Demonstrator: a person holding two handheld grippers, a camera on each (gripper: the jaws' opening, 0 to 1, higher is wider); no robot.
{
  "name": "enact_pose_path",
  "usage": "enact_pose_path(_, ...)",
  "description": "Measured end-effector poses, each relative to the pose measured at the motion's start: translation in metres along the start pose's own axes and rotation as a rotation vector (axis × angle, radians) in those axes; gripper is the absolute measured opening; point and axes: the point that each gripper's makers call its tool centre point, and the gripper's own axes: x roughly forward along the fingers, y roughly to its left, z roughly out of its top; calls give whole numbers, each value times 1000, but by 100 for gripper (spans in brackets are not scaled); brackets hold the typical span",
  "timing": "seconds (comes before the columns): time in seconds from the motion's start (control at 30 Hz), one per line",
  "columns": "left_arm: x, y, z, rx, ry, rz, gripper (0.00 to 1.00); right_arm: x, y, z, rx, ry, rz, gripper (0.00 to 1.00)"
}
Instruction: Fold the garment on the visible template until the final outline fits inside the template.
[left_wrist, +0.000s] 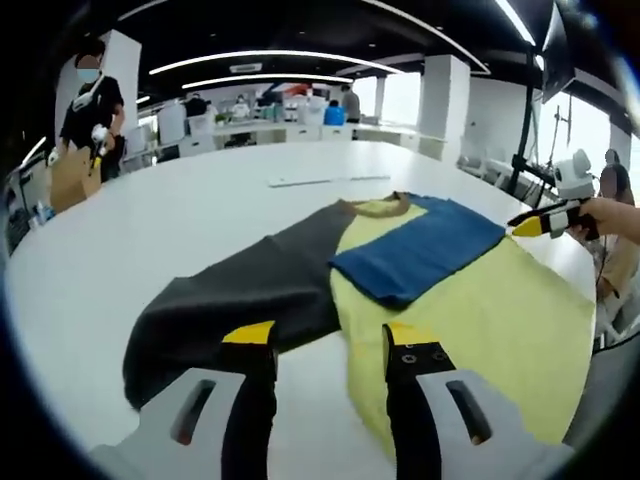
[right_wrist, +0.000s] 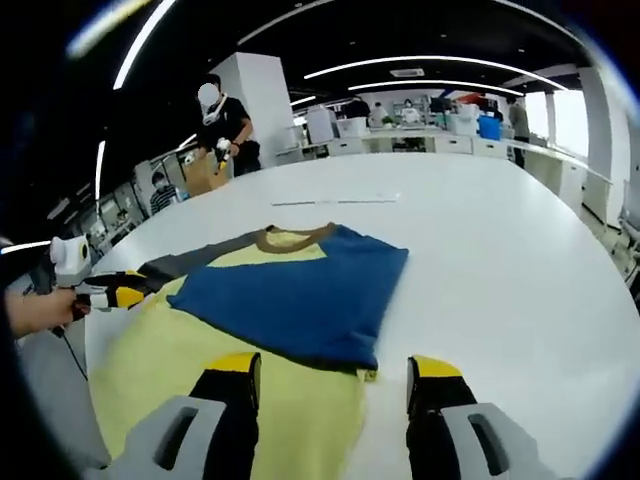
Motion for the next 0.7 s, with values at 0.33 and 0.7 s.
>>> enact_pose_path(0.33, -16, 14, 9, 56, -31, 35, 72, -22, 9, 14, -31, -40, 53, 91)
enact_pose_path(0.7, -41, 48, -2, 35, -20, 115, 86, -54, 23, 26, -63, -72, 107, 99)
